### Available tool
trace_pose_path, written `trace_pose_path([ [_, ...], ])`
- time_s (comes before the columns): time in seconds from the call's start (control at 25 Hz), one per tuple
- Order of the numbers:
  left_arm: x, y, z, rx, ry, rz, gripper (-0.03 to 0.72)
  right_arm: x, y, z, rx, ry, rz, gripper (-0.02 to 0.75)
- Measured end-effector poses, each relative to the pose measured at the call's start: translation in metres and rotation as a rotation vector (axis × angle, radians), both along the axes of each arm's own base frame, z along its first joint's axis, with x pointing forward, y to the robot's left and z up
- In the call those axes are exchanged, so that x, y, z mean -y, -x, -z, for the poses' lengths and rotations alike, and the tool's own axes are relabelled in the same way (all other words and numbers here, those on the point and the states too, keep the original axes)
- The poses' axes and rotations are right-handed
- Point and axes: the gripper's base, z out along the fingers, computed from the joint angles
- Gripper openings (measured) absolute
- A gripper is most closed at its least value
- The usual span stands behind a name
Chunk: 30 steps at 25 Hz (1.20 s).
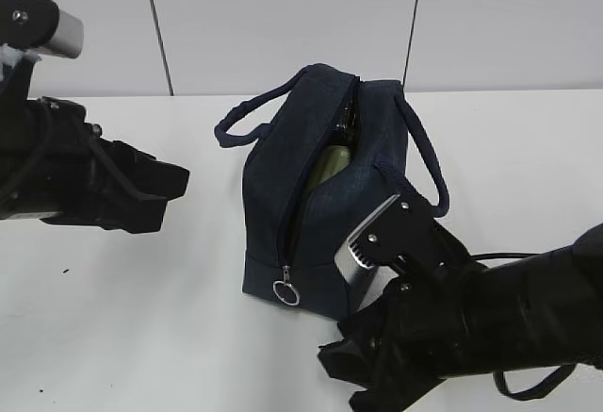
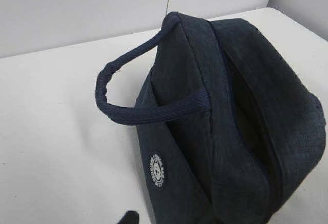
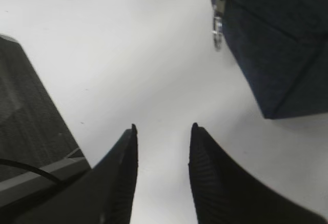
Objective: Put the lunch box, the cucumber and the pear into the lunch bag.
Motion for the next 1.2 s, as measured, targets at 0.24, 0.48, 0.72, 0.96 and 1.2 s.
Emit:
trace_pose_path([
  [0.24, 0.000, 0.000, 0.000, 0.000, 0.000, 0.000, 0.241, 0.021, 0.002, -0.015, 0.117, 0.109, 0.217, 0.239],
  [0.48, 0.000, 0.000, 0.000, 0.000, 0.000, 0.000, 0.239, 0.023, 0.015, -0.018, 0.267, 0.049, 0.114, 0.239],
  [0.72, 0.000, 0.000, 0.000, 0.000, 0.000, 0.000, 0.239, 0.016, 0.014, -0.021, 0.292, -0.012, 0.067, 0.239],
  [0.96, 0.000, 0.000, 0.000, 0.000, 0.000, 0.000, 0.239, 0.001, 0.008, -0.005, 0.264, -0.100, 0.034, 0.239],
  [1.2, 0.000, 0.000, 0.000, 0.000, 0.000, 0.000, 0.239, -0.011, -0.003, 0.035, 0.172, -0.144, 0.071, 0.239],
])
